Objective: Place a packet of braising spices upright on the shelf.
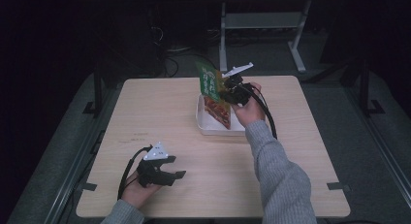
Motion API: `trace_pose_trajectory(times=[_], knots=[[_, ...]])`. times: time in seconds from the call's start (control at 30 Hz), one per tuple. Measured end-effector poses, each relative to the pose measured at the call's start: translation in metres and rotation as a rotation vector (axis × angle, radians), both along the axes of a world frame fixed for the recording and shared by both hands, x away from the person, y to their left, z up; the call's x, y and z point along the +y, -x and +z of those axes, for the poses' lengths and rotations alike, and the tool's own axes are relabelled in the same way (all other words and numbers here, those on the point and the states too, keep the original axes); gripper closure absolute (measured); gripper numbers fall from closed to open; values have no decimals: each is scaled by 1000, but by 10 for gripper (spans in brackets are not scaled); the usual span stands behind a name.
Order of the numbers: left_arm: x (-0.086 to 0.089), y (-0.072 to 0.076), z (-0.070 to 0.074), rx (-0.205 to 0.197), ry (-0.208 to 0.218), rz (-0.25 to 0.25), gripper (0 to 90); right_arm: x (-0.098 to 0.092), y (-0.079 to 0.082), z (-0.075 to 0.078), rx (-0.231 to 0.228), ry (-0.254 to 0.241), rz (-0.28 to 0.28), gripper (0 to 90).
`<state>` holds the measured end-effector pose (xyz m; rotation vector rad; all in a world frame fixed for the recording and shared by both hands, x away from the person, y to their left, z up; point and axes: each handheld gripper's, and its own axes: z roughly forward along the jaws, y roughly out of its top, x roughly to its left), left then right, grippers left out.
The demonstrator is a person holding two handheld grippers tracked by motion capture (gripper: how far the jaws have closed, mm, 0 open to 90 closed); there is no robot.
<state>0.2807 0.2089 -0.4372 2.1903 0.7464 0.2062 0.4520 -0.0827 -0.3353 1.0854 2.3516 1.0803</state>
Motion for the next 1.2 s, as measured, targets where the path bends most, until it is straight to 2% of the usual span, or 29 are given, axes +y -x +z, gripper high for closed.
trace_pose_trajectory(times=[0.33,0.53,0.7,0.8,0.9,1.2], knots=[[0,0,0,1,1,1,312,-4,1,-2,36,6,1,887],[0,0,0,1,-1,0,313,-16,2,-8,79,-37,-18,885],[-1,0,0,0,-3,0,312,-19,1,-9,100,-32,-24,882],[0,0,-1,2,-3,2,311,-21,2,-8,107,-28,-24,857],[0,0,-1,3,-3,3,310,-26,3,-4,102,-48,-29,795],[-1,0,-1,2,-9,-1,307,-57,12,9,121,-95,-27,676]])
